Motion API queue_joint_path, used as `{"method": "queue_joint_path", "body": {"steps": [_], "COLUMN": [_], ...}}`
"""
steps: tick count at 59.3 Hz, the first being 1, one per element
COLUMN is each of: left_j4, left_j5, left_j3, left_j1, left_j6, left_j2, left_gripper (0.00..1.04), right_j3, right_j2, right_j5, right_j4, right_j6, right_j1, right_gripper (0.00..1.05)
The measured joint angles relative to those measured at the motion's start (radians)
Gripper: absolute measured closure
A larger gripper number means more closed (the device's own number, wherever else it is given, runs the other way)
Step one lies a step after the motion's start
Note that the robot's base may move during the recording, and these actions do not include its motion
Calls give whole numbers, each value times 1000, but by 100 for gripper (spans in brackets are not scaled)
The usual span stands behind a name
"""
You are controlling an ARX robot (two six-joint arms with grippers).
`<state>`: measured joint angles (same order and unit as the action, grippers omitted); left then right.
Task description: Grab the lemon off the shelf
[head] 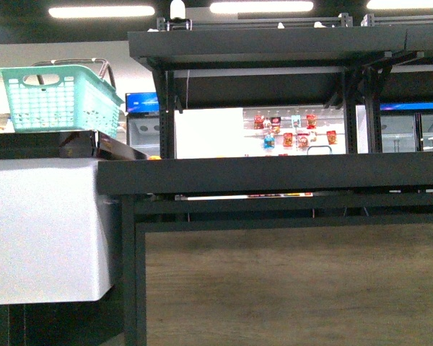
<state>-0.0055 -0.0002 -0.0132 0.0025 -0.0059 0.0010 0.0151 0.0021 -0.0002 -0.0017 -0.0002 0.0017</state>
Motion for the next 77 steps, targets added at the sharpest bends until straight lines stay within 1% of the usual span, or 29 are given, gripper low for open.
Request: {"method": "queue_joint_path", "body": {"steps": [77], "left_j4": [0], "left_j5": [0], "left_j3": [0], "left_j1": [0], "left_j6": [0], "left_j2": [0], "left_gripper": [8], "right_j3": [0], "right_j2": [0], "right_j5": [0], "right_j4": [0], "right_j6": [0], "right_j1": [0], "right_gripper": [2]}}
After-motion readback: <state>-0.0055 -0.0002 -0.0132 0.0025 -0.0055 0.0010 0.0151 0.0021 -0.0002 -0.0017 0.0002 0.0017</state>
